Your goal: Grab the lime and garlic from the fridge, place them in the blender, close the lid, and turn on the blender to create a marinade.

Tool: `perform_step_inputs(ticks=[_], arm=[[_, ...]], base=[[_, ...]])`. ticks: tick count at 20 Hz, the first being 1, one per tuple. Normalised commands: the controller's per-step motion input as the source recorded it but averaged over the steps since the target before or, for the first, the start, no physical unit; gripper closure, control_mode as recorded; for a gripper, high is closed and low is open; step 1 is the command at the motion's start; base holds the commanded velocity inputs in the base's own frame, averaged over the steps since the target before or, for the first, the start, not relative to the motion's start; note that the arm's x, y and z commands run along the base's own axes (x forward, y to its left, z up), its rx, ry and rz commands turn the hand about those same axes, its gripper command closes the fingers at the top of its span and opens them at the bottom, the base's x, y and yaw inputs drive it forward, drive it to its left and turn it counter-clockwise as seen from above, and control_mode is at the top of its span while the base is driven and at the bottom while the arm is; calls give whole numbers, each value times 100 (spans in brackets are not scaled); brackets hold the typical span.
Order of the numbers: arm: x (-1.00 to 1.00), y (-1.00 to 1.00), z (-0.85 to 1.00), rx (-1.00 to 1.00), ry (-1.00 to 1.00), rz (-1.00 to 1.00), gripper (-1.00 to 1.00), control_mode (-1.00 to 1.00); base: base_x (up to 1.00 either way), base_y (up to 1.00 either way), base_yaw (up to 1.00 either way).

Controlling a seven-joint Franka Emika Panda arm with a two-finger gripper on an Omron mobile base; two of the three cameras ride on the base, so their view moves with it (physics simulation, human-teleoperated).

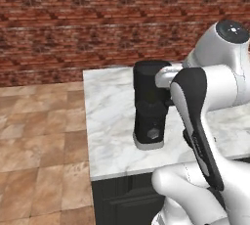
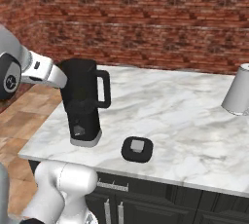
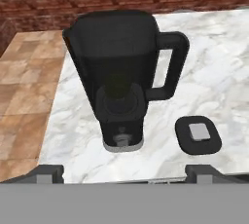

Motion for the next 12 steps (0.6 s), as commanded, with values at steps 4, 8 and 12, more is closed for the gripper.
perform_step_inputs(ticks=[4,8,12], arm=[[-34,-19,-51,0,12,0,-100,-100],[-2,-19,-43,0,15,0,-100,-100],[0,-6,-36,0,15,1,-100,-100]], base=[[0,0,0],[0,0,0],[0,0,0]])
